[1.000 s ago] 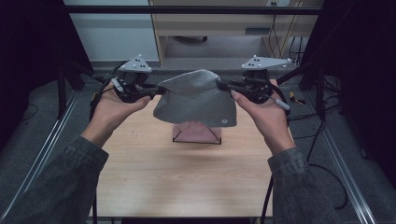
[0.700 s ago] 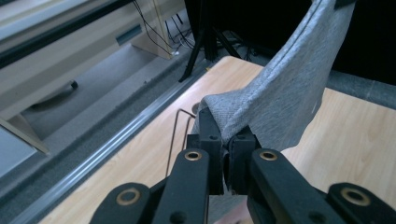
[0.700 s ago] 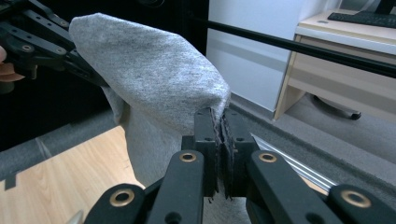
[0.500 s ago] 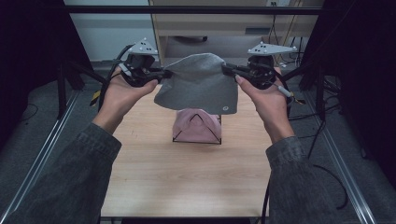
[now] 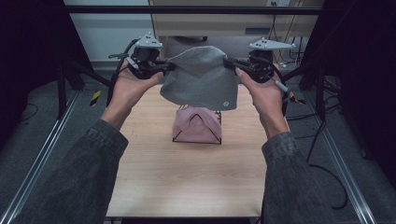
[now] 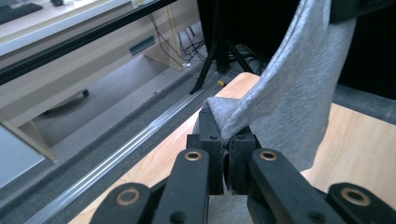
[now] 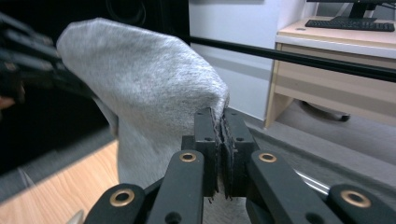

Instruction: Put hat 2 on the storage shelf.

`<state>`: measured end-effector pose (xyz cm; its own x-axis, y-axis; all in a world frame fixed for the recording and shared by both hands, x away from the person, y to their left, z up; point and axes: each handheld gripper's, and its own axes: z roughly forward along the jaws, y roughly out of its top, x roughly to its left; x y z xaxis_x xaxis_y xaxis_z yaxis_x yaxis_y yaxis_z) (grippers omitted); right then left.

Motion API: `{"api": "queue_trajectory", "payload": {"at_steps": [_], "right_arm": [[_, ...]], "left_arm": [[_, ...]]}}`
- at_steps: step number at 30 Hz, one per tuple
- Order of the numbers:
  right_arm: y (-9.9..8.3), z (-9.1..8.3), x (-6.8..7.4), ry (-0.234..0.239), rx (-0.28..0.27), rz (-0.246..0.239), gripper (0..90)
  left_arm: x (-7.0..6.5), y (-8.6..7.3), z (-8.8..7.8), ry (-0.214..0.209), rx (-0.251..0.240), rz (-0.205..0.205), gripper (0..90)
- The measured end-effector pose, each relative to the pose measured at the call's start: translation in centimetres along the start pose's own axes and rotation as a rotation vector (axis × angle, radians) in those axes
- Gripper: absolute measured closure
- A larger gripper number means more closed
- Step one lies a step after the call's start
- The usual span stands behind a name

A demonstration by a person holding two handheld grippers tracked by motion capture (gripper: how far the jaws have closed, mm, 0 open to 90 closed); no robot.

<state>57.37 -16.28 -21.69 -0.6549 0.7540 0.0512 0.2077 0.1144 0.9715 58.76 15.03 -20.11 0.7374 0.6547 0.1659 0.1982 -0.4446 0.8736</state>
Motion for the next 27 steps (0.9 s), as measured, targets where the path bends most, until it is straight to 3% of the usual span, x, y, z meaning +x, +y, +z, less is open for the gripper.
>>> {"api": "queue_trajectory", "payload": {"at_steps": [7,12,16,20,27], "right_arm": [[-0.4,1.5,-0.7,-0.036,-0.001,0.015,86.6],[0.1,1.8,-1.5,-0.045,-0.034,0.031,86.6],[0.4,1.9,-1.7,-0.052,-0.028,0.025,86.6],[-0.1,2.7,-2.0,-0.062,-0.001,0.02,86.6],[-1.2,4.3,-2.6,-0.069,0.037,0.009,86.6]], "left_arm": [[0.7,-0.4,1.4,0.019,-0.039,-0.014,87.5],[0.8,0.4,1.4,0.032,-0.057,0.008,87.5],[0.9,0.8,1.6,0.035,-0.06,0.02,87.5],[1.2,0.1,2.6,0.034,-0.034,0.018,87.5],[1.6,-1.5,4.3,0.018,-0.037,-0.022,87.5]]}}
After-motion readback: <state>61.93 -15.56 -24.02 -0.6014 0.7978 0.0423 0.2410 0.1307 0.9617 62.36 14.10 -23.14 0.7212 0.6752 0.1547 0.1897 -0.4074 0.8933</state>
